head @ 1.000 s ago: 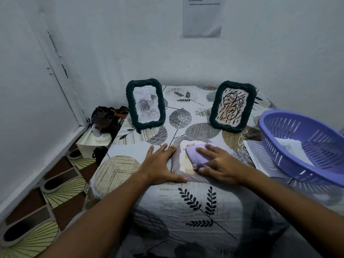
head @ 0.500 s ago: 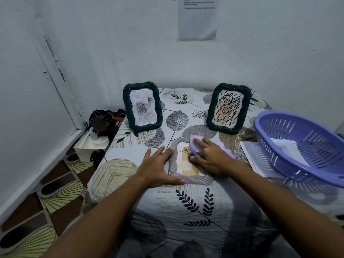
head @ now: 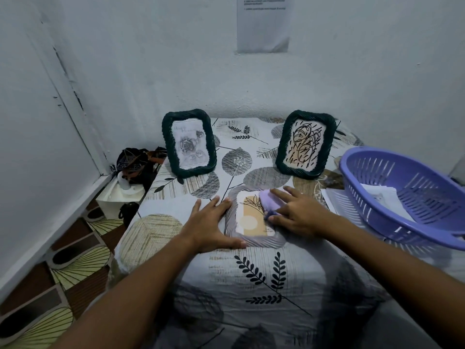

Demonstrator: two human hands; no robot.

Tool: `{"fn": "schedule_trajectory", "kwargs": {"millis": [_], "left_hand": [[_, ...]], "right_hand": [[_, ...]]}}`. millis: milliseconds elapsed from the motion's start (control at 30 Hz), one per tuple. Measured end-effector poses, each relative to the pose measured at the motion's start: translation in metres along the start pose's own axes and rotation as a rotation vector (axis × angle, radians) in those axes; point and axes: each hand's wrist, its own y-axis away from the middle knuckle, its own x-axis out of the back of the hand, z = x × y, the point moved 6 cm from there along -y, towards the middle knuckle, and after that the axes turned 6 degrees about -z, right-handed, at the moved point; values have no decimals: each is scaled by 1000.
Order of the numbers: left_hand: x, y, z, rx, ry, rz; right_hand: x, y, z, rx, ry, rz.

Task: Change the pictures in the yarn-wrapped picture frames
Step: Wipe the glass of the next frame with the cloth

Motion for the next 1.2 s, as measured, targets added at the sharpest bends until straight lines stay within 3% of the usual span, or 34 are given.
{"fn": "schedule_trajectory", "kwargs": {"millis": [333, 800, 1033, 1200], "left_hand": [[-3, -4, -4, -9, -12, 0], [-5, -4, -4, -7, -15, 3], [-3, -2, -3, 2, -17, 1], [-3, -3, -2, 1, -24, 2]], "right_hand": [[13, -36, 11, -130, -122, 33], [-18, 8, -20, 135, -185, 87], [-3, -7, -13, -50, -144, 157], [4, -36, -23, -74, -132, 160]]}}
